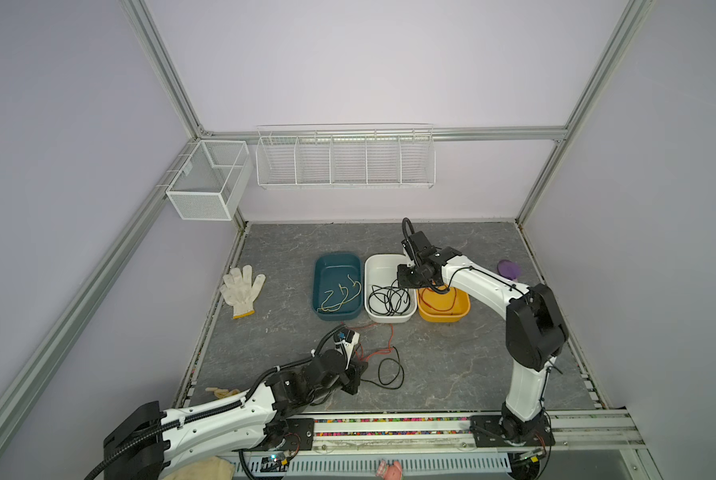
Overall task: Untangle the cables
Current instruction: 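Lower the black wire into the white tub and open the right gripper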
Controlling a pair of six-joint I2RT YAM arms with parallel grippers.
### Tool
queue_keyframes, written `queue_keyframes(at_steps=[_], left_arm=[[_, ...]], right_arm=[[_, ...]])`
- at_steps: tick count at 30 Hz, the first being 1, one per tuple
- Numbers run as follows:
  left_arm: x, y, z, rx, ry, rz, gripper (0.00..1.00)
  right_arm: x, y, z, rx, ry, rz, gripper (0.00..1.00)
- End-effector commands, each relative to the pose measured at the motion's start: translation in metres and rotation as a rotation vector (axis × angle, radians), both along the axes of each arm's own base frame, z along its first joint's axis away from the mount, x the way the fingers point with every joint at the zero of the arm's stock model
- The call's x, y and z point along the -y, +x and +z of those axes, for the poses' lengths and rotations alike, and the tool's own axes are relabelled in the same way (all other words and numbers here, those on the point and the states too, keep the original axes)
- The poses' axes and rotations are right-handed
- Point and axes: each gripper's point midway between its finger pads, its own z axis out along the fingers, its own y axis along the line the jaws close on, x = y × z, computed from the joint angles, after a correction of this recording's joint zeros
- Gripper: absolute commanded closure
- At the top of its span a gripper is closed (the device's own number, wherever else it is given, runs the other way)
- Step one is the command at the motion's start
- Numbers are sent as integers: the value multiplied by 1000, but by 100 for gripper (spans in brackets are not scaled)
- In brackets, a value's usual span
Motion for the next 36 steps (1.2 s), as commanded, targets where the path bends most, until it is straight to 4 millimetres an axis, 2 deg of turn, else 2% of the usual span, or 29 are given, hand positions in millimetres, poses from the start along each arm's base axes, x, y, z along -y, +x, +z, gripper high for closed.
queue_keyframes(at_steps=[1,6,11,16,24,31,36], left_arm=[[-2,2,-3,11,8,11,100],[-1,2,-3,11,6,11,100],[-2,2,-5,10,13,11,100],[-1,3,-4,12,9,13,100],[-1,3,-4,12,9,11,100],[-1,3,-2,13,5,13,100],[-1,3,-2,17,4,14,100]], right_arm=[[-15,-10,-7,-50,29,39,93],[-25,-16,-16,-95,9,68,93],[-20,-23,-19,-135,-24,61,93],[-13,-25,-13,-142,-59,56,84],[-12,-28,-3,-138,-79,75,77],[-3,-27,21,-87,-114,75,65],[4,-34,50,-25,-121,87,51]])
